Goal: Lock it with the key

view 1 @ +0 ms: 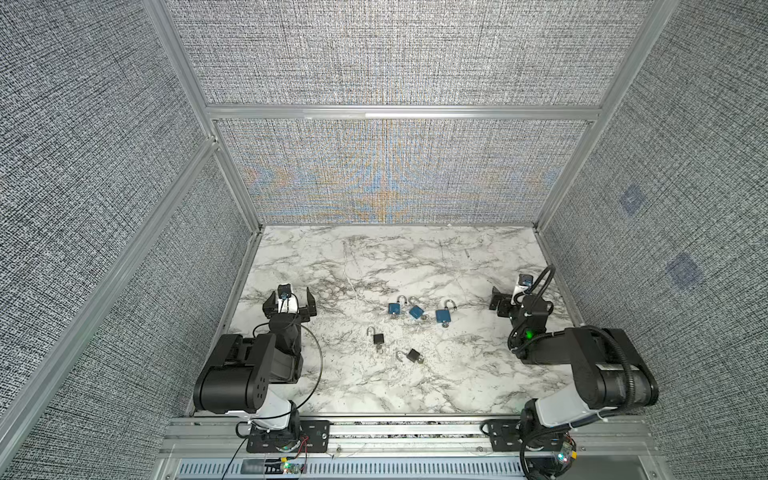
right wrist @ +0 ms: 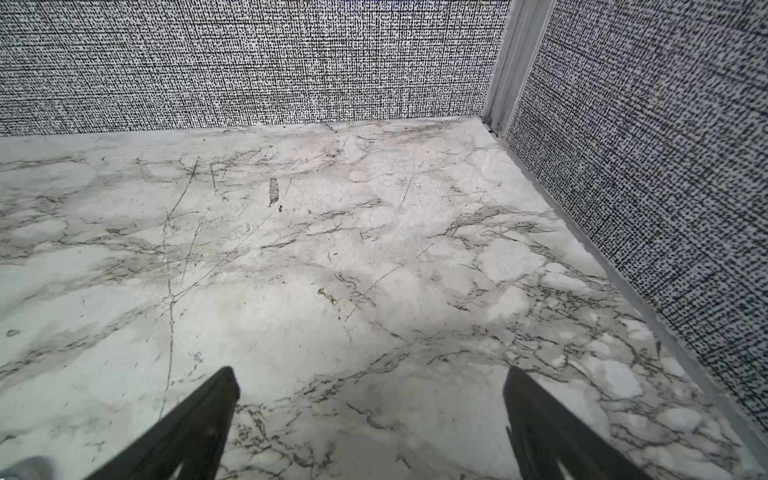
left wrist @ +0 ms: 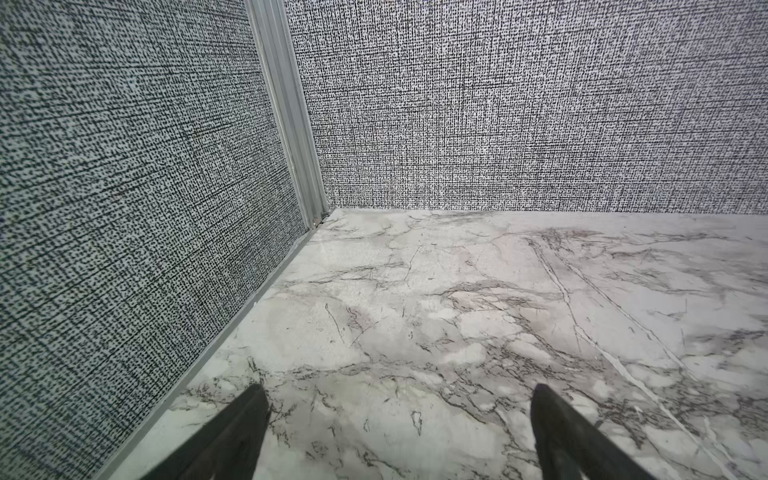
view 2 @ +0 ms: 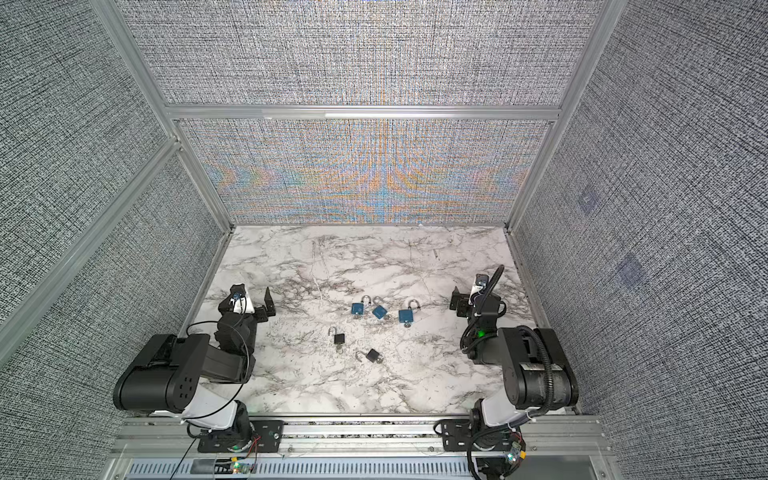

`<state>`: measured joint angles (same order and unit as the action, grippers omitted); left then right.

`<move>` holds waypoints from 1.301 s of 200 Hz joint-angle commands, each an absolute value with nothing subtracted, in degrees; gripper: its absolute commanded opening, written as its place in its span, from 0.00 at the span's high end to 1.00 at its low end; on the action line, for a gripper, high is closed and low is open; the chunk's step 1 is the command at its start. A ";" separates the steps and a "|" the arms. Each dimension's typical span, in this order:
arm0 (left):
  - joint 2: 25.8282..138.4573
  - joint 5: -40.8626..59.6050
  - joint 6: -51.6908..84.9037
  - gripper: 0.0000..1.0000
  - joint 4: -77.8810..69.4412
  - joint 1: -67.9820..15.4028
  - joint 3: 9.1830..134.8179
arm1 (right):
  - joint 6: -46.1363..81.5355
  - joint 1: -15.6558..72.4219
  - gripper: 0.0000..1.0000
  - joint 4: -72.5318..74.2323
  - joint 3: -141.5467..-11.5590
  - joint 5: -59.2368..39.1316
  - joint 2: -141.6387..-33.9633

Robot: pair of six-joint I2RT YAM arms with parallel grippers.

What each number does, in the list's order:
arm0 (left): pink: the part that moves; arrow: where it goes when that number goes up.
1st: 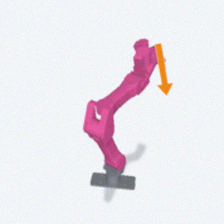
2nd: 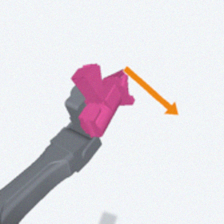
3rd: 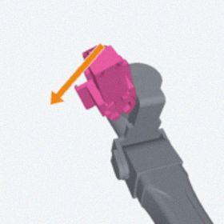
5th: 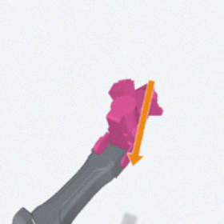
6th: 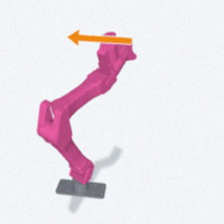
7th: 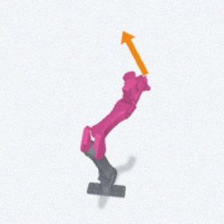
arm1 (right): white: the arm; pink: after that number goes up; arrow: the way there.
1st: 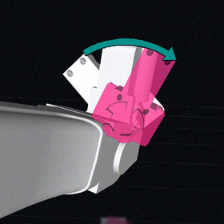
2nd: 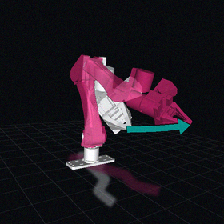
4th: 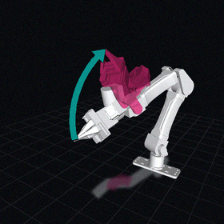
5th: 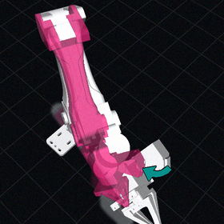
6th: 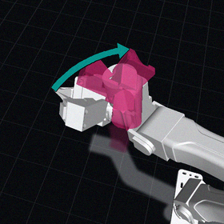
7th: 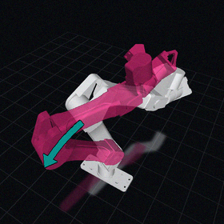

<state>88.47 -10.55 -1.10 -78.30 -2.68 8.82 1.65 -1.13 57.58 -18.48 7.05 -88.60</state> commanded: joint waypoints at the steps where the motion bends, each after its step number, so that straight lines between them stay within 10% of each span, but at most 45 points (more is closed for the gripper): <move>1: 88.33 -10.46 -1.02 0.01 -80.16 -2.63 8.69 | 1.69 -1.14 0.01 58.62 -18.62 6.90 -88.55; 141: 88.35 -10.46 -0.90 0.01 -79.98 -2.57 8.72 | 1.83 -1.29 0.01 58.44 -18.55 6.68 -88.54; 218: 84.34 -11.85 -2.13 0.31 -81.26 -2.81 6.97 | 3.78 0.52 0.04 29.81 -29.55 15.33 -71.74; 260: 66.46 -14.93 6.04 0.35 -41.33 -3.01 23.15 | 7.59 1.62 0.10 15.99 -37.90 12.57 -70.81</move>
